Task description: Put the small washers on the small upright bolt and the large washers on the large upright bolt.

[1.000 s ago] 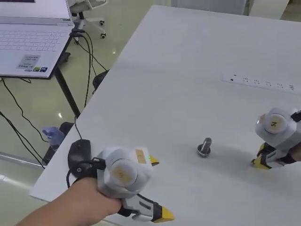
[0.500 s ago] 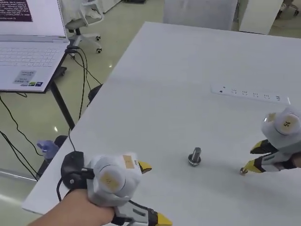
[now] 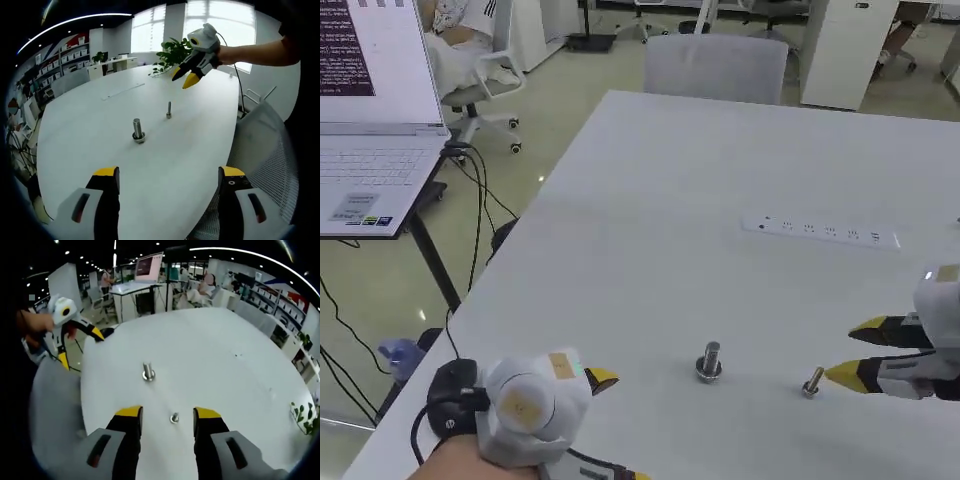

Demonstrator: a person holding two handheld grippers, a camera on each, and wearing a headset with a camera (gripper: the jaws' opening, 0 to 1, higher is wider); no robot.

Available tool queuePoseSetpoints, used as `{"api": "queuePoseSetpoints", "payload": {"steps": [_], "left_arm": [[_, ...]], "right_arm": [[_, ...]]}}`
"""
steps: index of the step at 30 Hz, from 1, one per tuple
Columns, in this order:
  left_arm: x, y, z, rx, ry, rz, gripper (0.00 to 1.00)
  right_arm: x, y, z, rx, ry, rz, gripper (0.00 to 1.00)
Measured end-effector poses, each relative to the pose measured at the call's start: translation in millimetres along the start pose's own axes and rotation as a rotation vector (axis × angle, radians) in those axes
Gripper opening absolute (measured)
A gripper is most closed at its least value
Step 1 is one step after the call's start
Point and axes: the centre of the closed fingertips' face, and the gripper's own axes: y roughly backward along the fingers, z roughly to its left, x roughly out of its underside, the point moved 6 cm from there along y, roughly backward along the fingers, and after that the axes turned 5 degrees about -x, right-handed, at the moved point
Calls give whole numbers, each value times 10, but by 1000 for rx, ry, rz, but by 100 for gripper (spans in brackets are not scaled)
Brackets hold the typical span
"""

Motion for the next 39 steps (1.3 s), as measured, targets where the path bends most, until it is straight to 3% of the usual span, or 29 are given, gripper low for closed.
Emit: {"api": "queuePoseSetpoints", "payload": {"steps": [8, 18, 28, 32, 39], "left_arm": [[-67, 32, 13, -28, 26, -28, 82], [-138, 74, -33, -46, 75, -77, 83], [-196, 103, -53, -65, 139, -132, 85], [-187, 95, -83, -67, 150, -134, 86], [-211, 85, -150, -73, 175, -151, 89]], "right_arm": [[86, 237, 181, -18, -67, -152, 49], [226, 419, 423, -21, -135, -292, 59], [409, 508, 621, -4, -199, -362, 71], [529, 496, 591, 0, -236, -386, 79], [688, 494, 678, -5, -245, -394, 87]]}}
